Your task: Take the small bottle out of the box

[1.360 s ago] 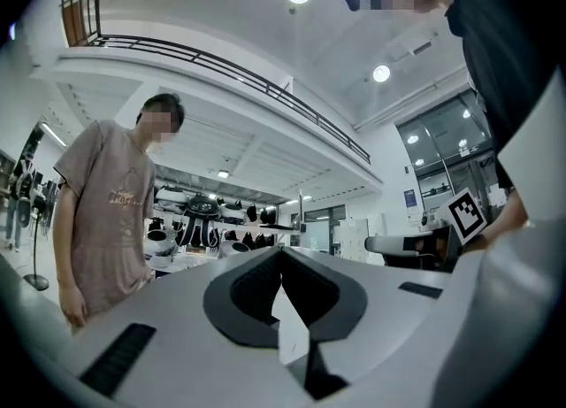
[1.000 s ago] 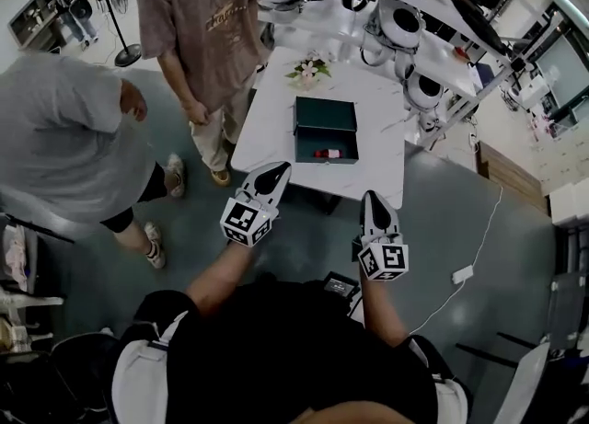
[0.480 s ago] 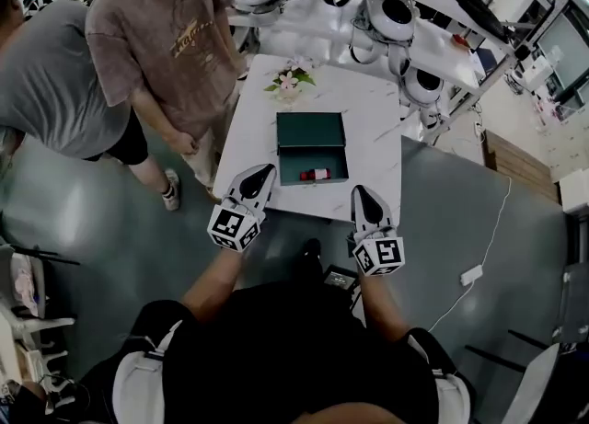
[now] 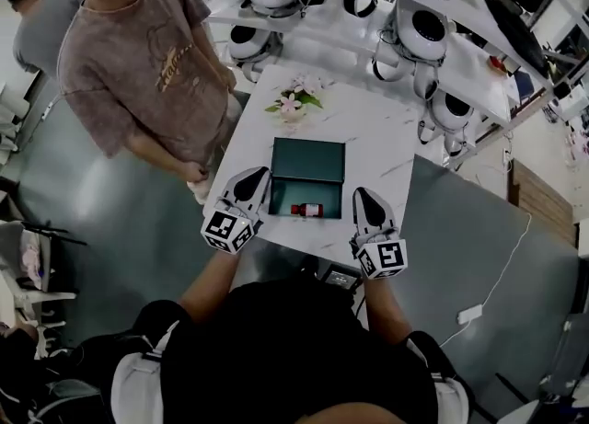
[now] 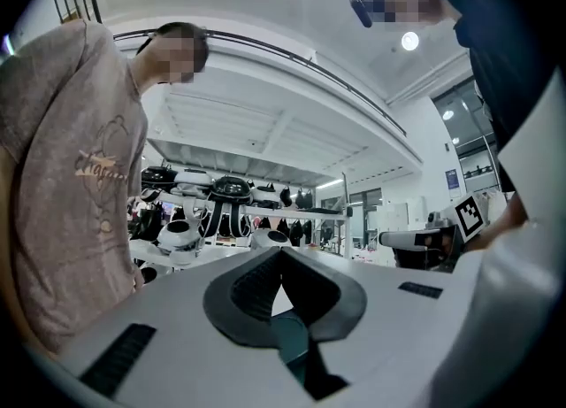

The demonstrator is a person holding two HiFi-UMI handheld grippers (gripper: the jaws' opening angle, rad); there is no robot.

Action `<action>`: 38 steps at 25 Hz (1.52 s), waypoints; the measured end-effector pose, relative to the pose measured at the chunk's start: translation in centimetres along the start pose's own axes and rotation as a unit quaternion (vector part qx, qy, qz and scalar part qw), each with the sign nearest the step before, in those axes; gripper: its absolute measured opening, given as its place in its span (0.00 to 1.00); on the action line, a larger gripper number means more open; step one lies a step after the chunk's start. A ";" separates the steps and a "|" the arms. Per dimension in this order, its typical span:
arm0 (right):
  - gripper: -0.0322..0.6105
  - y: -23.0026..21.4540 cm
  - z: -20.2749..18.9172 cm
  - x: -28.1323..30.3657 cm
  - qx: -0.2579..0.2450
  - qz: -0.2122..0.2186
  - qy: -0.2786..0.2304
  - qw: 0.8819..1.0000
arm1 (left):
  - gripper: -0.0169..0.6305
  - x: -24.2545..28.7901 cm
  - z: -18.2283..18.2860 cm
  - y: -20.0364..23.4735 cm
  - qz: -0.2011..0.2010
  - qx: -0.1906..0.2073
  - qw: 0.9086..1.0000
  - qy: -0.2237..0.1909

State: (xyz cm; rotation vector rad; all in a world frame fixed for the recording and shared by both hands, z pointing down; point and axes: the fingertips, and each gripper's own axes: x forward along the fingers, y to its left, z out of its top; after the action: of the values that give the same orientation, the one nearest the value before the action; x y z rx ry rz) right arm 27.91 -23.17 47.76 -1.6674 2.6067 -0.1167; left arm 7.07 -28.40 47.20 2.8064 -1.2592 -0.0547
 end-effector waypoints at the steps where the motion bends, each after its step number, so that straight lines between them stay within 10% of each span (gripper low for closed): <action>1: 0.10 -0.7 0.0 0.7 -0.001 0.009 0.000 1.000 | 0.05 0.6 -0.2 0.2 0.007 0.002 1.000 0.002; 17: 0.18 -1.0 -4.1 9.5 -0.027 0.158 0.100 0.982 | 0.05 4.2 -3.5 7.4 0.053 -0.012 0.998 0.016; 25: 0.30 3.9 -7.4 13.6 -0.077 0.252 0.214 0.941 | 0.05 4.8 -4.4 12.2 0.027 -0.010 0.999 0.016; 28: 0.34 6.4 -10.7 13.1 -0.111 0.301 0.278 0.905 | 0.05 4.4 -5.4 12.8 0.018 -0.017 0.999 0.020; 38: 0.37 8.3 -23.9 6.7 -0.179 0.421 0.507 0.730 | 0.05 3.1 -7.9 12.4 -0.009 -0.050 0.998 0.039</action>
State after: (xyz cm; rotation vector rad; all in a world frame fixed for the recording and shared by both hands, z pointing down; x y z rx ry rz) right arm 15.73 -24.87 70.82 -0.1130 4.1118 -0.6734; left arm 0.42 -38.61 56.01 2.7060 -1.1813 -0.0084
